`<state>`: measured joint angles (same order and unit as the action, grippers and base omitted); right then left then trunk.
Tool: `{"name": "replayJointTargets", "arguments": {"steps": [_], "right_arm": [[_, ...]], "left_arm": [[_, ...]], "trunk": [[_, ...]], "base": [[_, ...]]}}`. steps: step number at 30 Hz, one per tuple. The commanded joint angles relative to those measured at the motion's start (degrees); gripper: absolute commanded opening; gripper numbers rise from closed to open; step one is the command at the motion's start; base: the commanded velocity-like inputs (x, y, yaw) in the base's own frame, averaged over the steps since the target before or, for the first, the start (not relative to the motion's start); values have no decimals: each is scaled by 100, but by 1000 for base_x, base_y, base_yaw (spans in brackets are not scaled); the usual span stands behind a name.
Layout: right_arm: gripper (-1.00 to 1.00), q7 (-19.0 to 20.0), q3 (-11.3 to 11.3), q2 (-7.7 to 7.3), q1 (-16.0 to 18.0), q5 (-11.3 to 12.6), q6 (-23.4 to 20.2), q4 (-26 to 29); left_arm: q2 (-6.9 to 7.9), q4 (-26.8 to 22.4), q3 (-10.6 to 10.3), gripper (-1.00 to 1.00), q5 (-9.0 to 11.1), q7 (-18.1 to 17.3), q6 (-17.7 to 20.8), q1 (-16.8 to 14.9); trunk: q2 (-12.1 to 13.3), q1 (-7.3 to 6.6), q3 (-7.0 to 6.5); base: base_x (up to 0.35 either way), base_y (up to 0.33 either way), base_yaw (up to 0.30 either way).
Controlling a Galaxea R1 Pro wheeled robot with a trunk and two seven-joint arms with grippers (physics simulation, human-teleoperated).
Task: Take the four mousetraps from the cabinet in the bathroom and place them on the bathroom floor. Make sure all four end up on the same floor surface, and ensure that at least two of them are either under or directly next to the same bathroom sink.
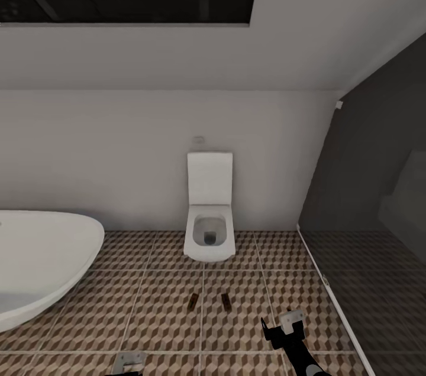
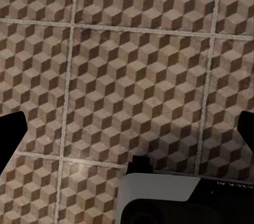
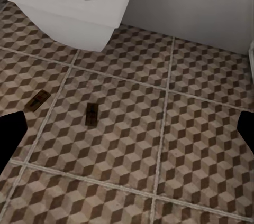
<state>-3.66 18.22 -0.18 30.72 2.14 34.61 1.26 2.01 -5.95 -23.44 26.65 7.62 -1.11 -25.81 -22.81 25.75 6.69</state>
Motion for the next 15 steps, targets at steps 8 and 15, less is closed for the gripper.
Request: {"name": "replayJointTargets", "arguments": {"steps": [8, 15], "right_arm": [[100, -34, 50, 0, 5, 23, 11, -3], [100, -33, 50, 7, 5, 19, 11, -3]], "left_arm": [[1, -3, -49, 100, 51, 20, -12, -3], [0, -1, -51, 100, 51, 20, -12, -4]], "trunk": [[-11, 3, -63], [-11, 3, -128]], "base": [[0, 0, 0], [0, 0, 0]]}}
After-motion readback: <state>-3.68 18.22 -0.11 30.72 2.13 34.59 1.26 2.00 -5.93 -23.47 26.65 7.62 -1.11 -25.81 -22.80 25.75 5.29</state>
